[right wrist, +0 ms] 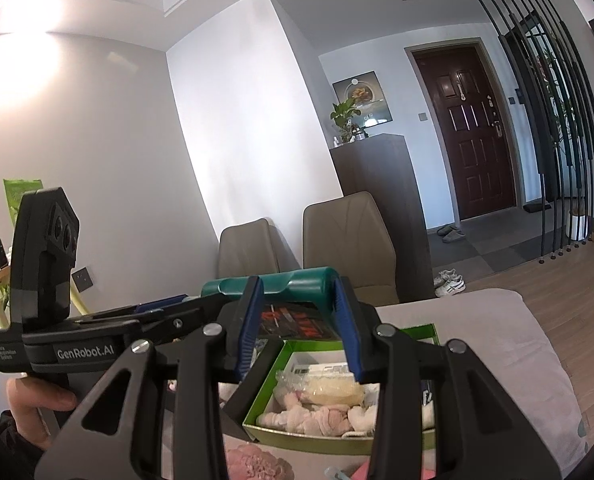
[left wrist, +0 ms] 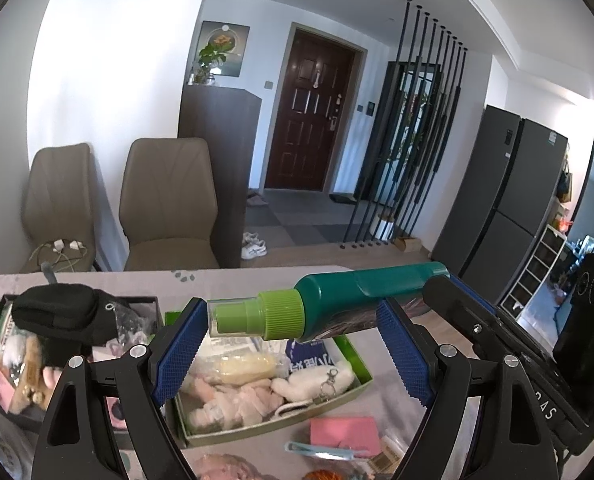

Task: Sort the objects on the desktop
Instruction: 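Carry the spray bottle with the left tool over the green box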

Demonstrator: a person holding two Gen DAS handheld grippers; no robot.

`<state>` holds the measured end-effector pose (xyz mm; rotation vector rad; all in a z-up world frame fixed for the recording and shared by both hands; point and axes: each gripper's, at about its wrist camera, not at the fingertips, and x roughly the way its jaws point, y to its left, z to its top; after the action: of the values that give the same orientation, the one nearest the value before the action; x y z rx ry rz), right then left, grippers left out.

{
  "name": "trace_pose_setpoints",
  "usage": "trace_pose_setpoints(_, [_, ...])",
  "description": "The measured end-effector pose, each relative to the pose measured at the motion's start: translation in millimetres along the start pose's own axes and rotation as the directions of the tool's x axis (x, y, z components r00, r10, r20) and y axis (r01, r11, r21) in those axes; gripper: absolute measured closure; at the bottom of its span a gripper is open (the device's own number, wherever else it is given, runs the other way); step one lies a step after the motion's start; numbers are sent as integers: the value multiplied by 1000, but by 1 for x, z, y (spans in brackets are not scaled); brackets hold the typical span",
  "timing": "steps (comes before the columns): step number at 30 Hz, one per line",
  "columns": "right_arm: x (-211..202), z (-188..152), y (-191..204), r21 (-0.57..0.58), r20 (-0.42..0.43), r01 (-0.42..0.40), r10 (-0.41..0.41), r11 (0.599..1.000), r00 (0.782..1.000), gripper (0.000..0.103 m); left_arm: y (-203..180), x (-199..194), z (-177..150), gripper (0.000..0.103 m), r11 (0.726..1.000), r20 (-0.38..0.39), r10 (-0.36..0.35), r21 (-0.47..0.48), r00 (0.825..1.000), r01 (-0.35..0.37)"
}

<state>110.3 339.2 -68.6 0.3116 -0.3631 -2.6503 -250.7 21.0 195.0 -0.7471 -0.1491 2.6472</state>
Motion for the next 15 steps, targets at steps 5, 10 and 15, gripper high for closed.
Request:
trace_pose_setpoints(5, [16, 4, -9, 17, -1, 1, -1, 1000, 1000, 65, 8, 18, 2, 18, 1000, -13, 0, -11, 1000, 0])
trace_pose_setpoints(10, [43, 0, -23, 42, -43, 11, -9, 999, 999, 65, 24, 45, 0, 18, 999, -42, -6, -49, 999, 4])
trace_pose_setpoints(15, [80, -13, -39, 67, -120, 26, -18, 997, 993, 65, 43, 78, -11, 18, 996, -87, 4, -90, 996, -12])
